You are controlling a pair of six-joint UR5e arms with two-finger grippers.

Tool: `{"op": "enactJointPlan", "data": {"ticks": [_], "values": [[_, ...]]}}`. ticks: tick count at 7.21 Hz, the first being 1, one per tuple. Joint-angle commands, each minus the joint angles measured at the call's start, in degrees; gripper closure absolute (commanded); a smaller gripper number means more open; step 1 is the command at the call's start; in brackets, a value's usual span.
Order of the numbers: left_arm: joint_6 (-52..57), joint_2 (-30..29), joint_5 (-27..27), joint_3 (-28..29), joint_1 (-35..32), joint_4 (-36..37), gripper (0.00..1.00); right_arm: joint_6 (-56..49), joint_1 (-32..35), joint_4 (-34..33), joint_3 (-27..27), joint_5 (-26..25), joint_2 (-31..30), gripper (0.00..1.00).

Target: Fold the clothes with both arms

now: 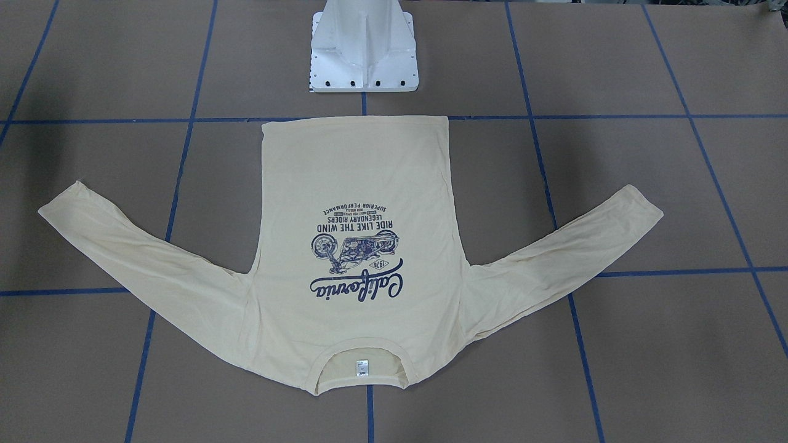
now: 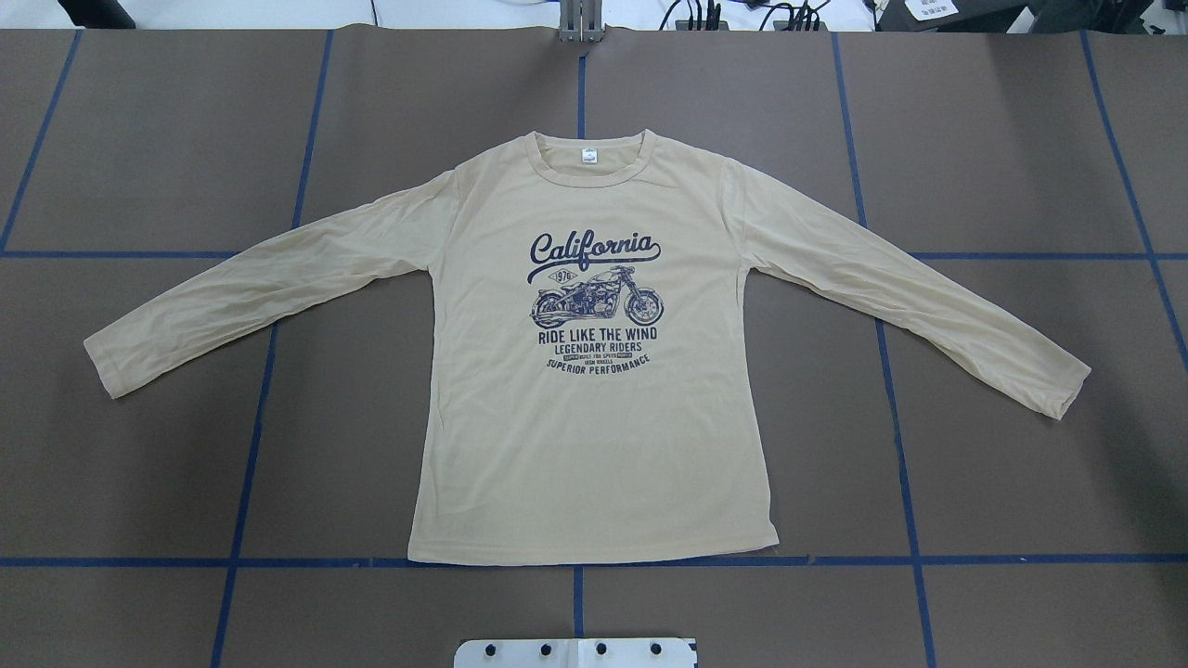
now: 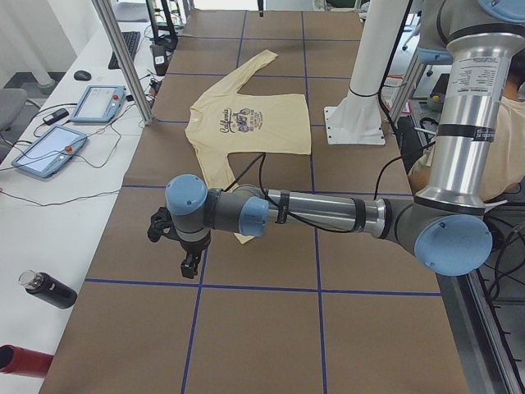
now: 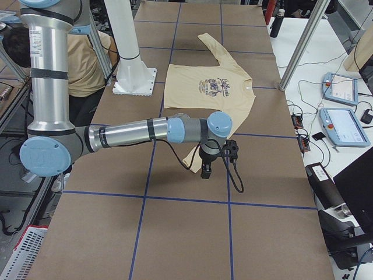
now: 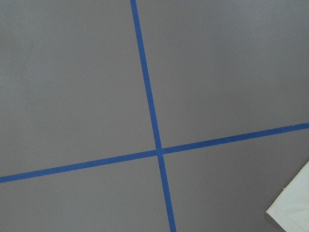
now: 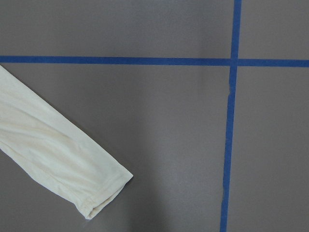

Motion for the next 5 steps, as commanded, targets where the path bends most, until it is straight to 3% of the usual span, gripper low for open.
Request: {"op": "enactJointPlan", "data": {"ticks": [1,5], "values": [[-0.5,-0.5,-0.3,-0.9,0.1,0.7,0.0,0.0,0.0,0.0,0.2,0.0,0.0,0.0],[-0.6,0.5,-0.1,-3.1,0.4,0.0,0.0,0.1,-2.0,1.0,0.8,0.7,-0.2,0.0]]}}
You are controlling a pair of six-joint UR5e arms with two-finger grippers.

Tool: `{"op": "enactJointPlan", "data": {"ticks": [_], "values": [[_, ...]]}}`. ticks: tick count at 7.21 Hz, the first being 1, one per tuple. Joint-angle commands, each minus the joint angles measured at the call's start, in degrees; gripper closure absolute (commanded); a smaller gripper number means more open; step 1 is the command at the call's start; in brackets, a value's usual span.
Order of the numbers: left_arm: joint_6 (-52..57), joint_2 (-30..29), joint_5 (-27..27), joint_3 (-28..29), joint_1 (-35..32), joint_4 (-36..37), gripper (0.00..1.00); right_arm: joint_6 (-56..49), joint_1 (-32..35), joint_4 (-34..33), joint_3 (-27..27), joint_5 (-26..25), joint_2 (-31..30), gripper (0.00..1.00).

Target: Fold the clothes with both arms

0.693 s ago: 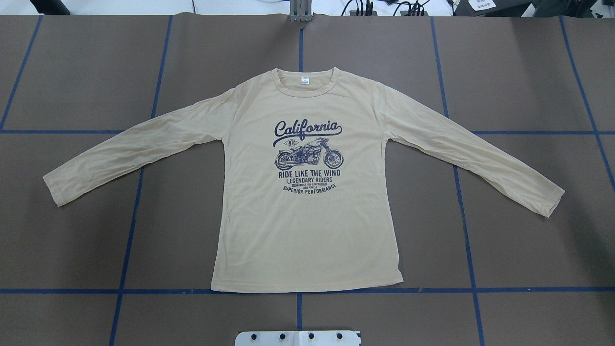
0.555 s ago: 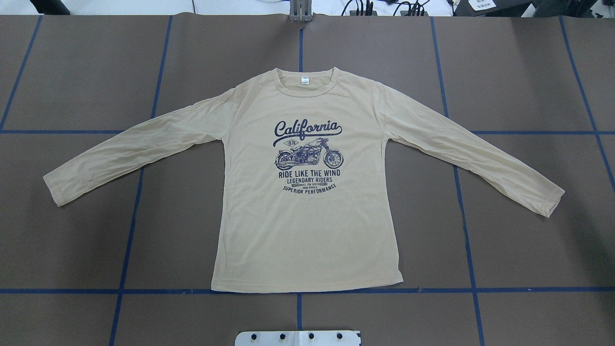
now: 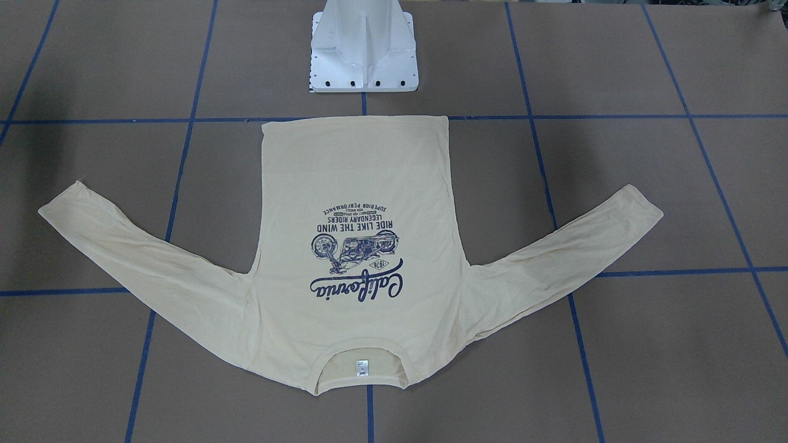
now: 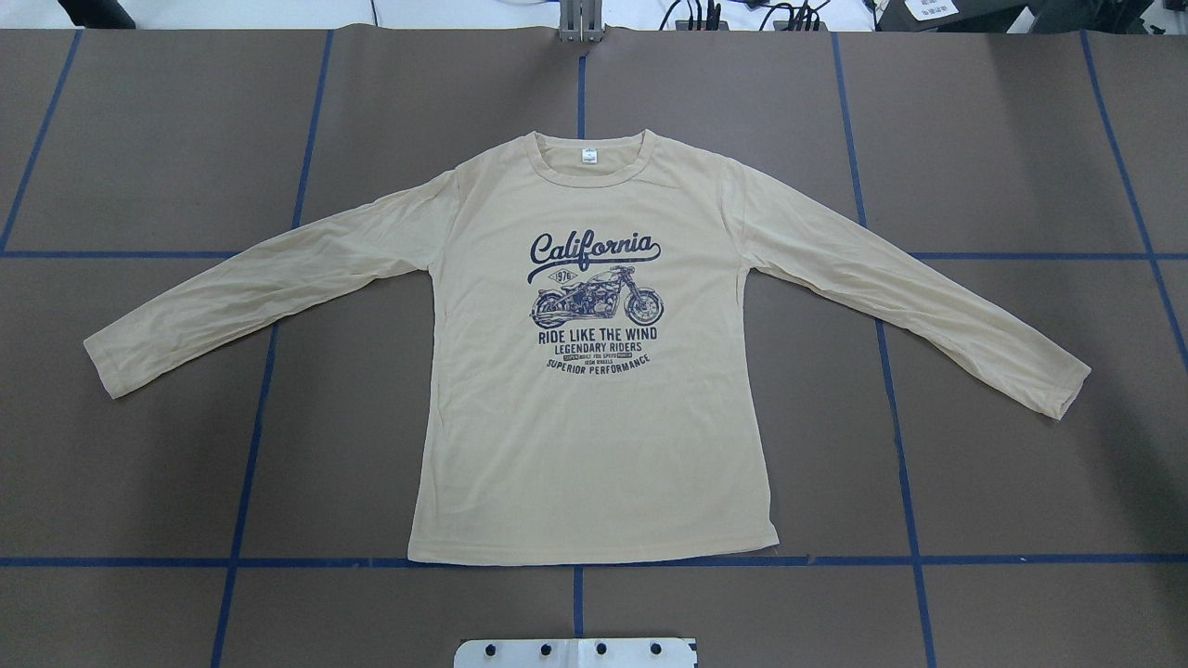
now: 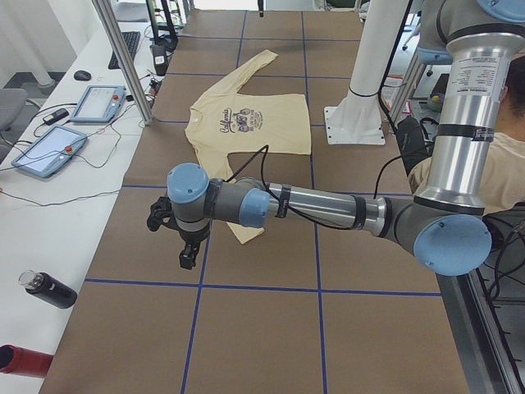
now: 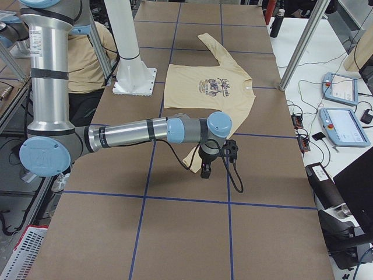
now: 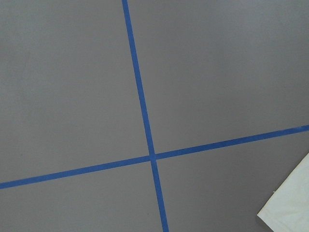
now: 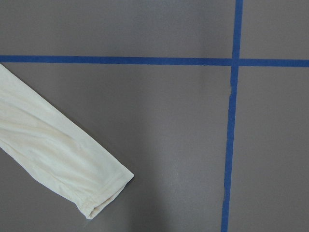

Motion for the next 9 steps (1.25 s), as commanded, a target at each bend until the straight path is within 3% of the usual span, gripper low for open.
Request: {"op": "enactJointPlan", "data": {"ticks": [1,2,4,6,9], "values": [[0.6,0.5,-0.2,-0.3,0.1,-0.3,0.0,0.9,-3.7,3.9,0.5,0.3,0.0,0.0],[0.3,0.3,0.1,0.7,0.2,-2.8,0.0,6.7,-7.2,6.1,0.5,0.1,0.0,0.0],[0.1,2.3,-0.2,3.9,0.4,-13.7,0.0,17.1,-13.6,18.4,-0.2,-0.2,-4.1,0.0],[0.2,2.5,-0.2,6.3,0.4,-18.3,0.0,22.5,-15.6,28.0,-5.3,-0.4,-5.2,0.0],[0.2,2.8,-0.2,6.3,0.4,-18.5,0.0,43.9,-17.7,48.7,-16.2,-0.6,-3.9,0.0]]}}
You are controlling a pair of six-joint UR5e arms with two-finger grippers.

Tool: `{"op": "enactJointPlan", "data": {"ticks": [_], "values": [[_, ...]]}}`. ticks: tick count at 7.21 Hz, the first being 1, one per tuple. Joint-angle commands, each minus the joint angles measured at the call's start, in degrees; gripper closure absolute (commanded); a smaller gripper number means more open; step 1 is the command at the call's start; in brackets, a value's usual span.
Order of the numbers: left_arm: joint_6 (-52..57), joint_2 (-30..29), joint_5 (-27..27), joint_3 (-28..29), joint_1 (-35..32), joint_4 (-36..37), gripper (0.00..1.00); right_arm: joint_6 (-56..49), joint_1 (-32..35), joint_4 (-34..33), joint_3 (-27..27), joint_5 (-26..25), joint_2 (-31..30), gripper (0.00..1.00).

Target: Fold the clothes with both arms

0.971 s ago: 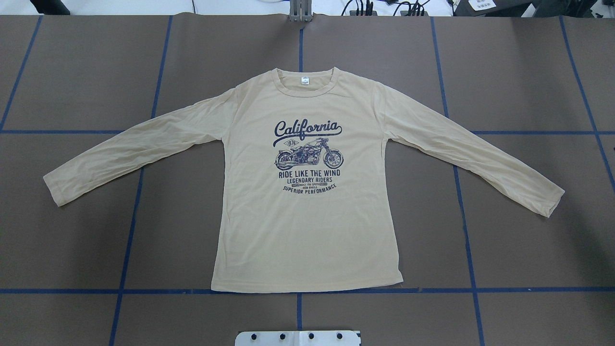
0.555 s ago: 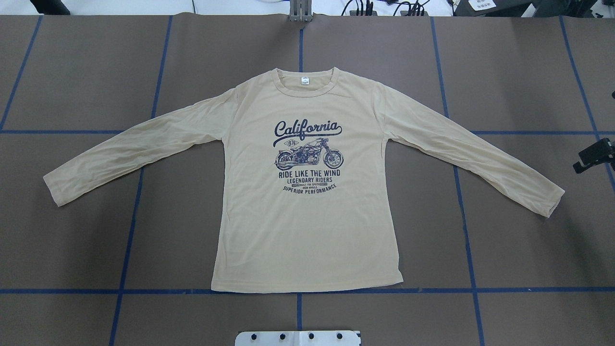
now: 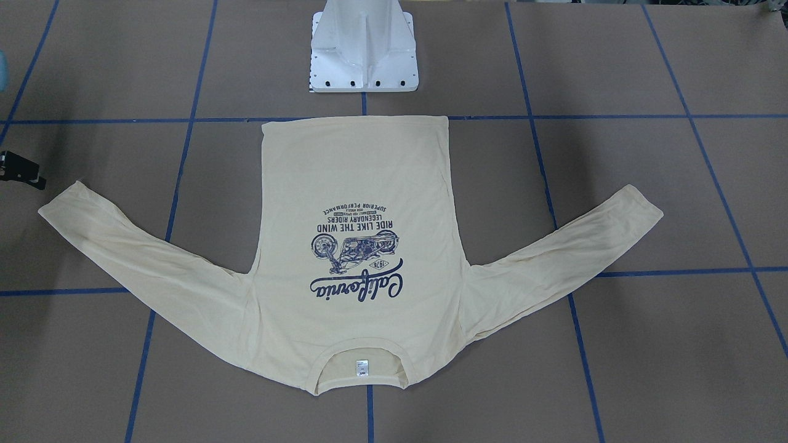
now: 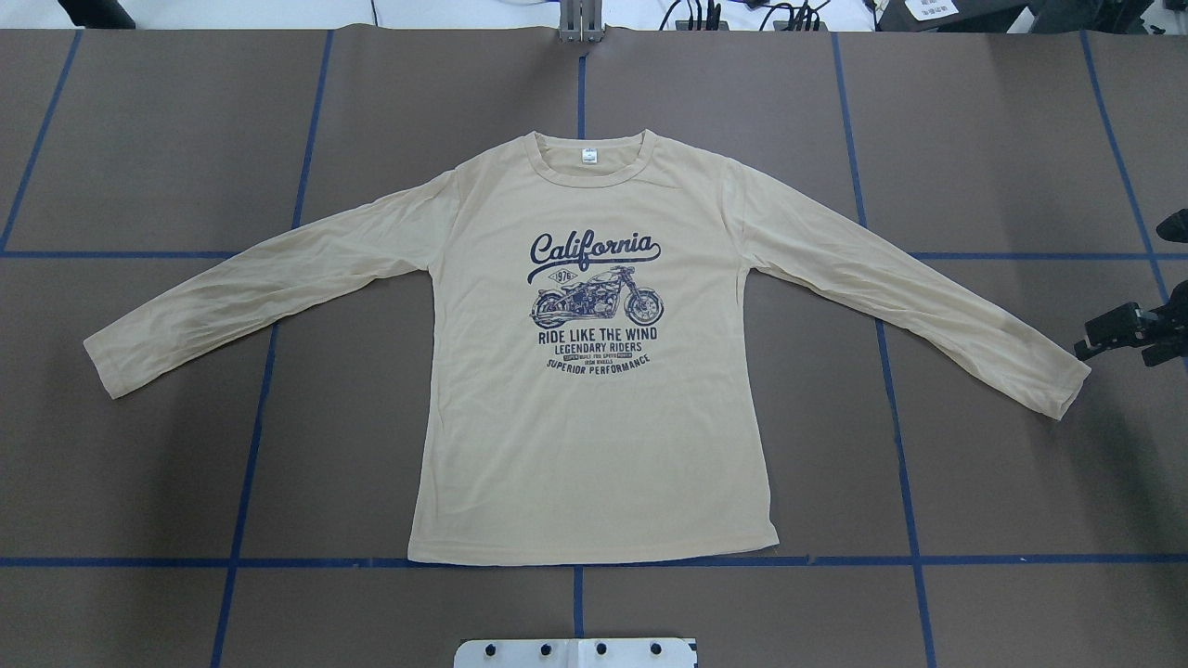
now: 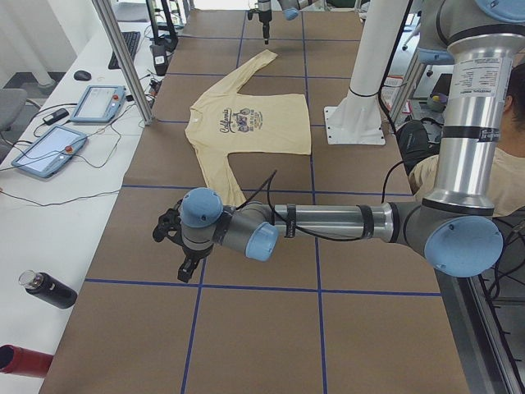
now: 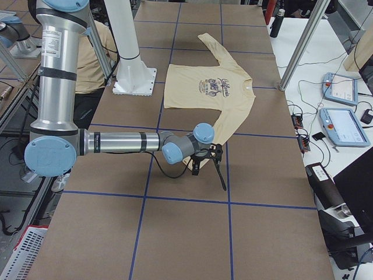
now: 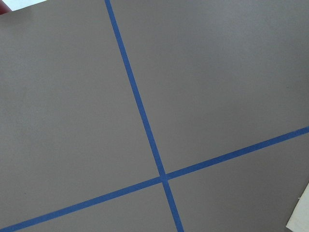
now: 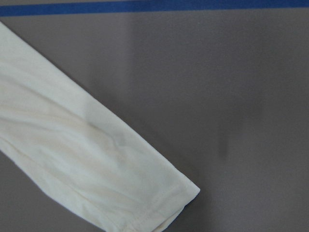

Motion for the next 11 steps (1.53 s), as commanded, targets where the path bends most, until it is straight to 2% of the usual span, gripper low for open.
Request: {"op": "enactJointPlan", "data": {"ticks": [1,3,4,5,7,11], "values": [[-0.1,0.0,0.0,0.1,0.0,-0.2,0.0,15.0,-2.5,13.5,-7.9,-0.5,2.0,0.0],[-0.1,0.0,0.0,0.0,0.0,-0.2,0.0,16.7,-3.7,14.1,-8.7,-2.8,2.3,0.05],[-0.2,0.0,0.0,0.0,0.0,-0.2,0.0,18.5,-3.7,14.1,-8.5,-2.7,2.3,0.26],[-0.2,0.0,0.0,0.0,0.0,-0.2,0.0,20.2,-3.7,14.1,-8.5,-2.6,2.3,0.33],[-0.2,0.0,0.0,0.0,0.0,-0.2,0.0,20.2,-3.6,14.1,-7.5,-2.6,2.2,0.25],[-0.2,0.0,0.0,-0.1,0.0,-0.2,0.0,20.2,-3.4,14.1,-6.9,-2.7,1.3,0.24]]}}
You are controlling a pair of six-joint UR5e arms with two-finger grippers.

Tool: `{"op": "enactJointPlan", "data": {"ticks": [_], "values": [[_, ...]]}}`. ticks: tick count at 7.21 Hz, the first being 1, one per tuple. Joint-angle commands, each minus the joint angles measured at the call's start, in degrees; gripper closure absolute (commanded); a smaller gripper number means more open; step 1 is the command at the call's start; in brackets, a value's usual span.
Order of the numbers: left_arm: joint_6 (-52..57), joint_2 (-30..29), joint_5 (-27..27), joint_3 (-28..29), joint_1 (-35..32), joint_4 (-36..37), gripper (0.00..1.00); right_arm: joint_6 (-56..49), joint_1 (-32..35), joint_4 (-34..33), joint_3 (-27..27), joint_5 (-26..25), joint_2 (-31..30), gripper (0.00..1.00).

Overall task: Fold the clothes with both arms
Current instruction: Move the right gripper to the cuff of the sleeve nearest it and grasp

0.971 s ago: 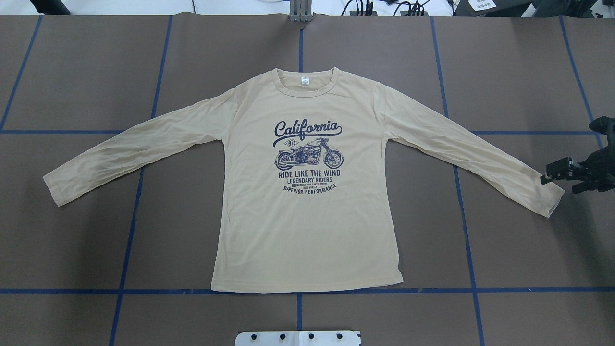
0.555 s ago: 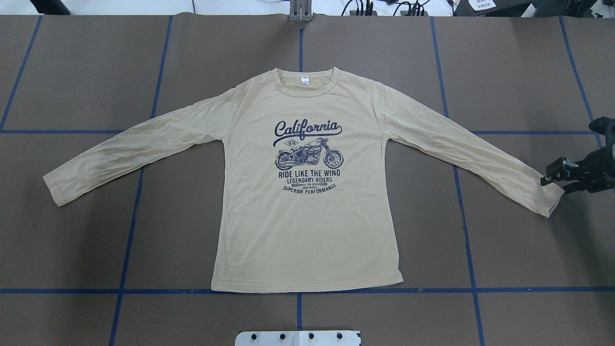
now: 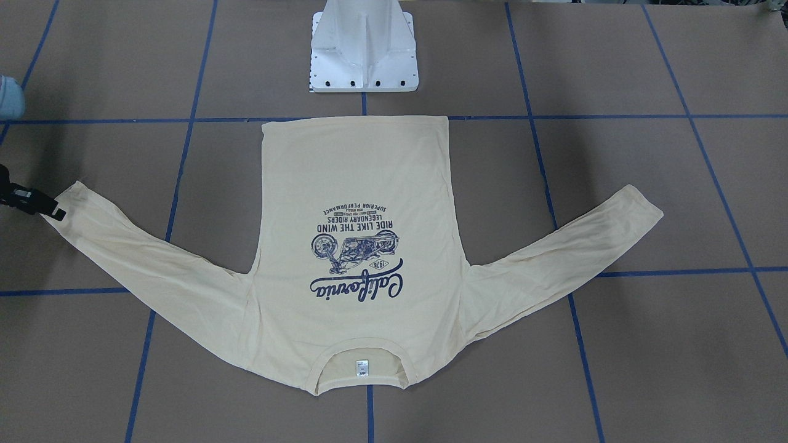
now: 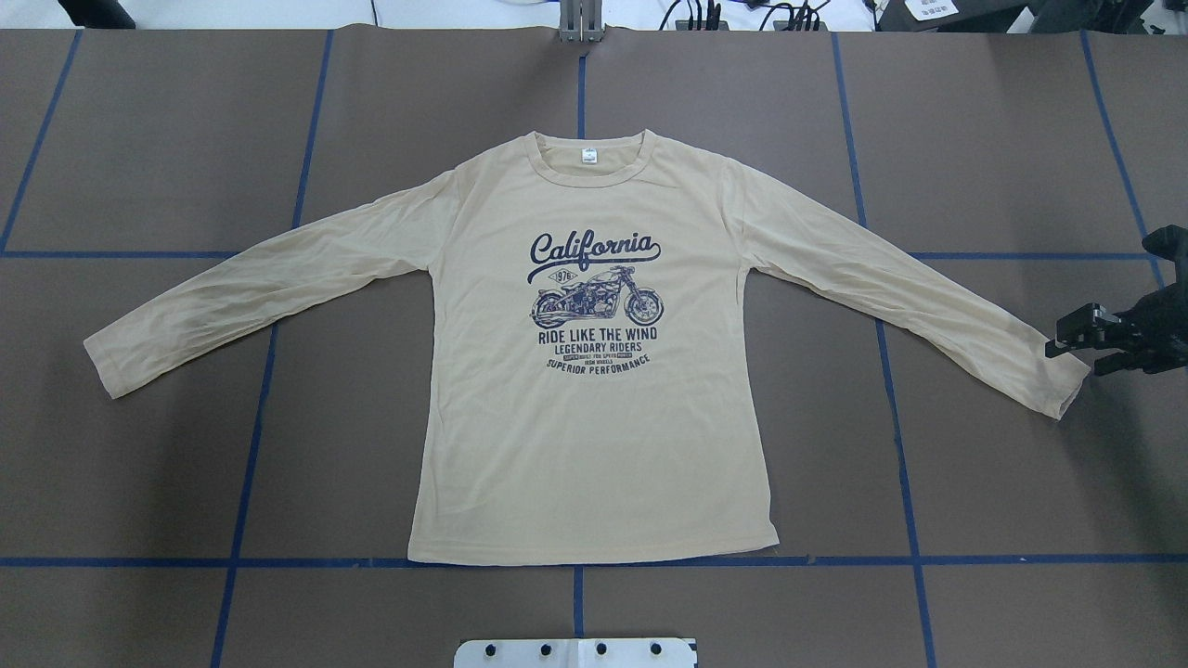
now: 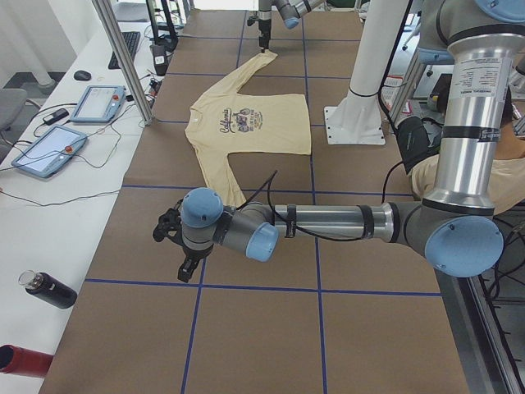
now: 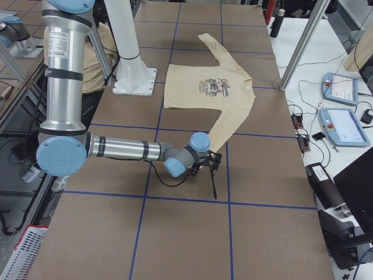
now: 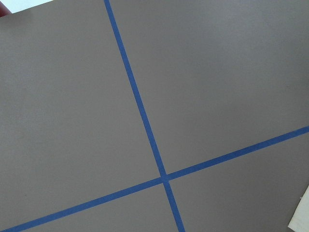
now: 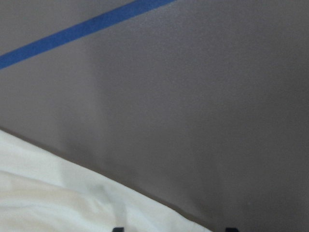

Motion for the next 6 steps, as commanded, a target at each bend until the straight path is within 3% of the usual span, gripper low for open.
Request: {"op": "enactJointPlan", "data": {"ticks": [1,3,5,6], "values": [[0.0,0.0,0.0,0.0,0.0,0.0,0.0,0.0,0.1,0.0,0.1,0.0,-0.3,0.24],[-1.2,0.0,0.0,-0.1,0.0,0.0,0.0,0.0,0.0,-0.1,0.0,-0.1,-0.7,0.28],[-1.3,0.0,0.0,-0.1,0.0,-0.1,0.0,0.0,0.1,-0.1,-0.1,-0.1,-1.1,0.68],[-1.3,0.0,0.0,-0.1,0.0,-0.1,0.0,0.0,0.0,-0.1,-0.1,-0.1,-1.0,1.0]]}}
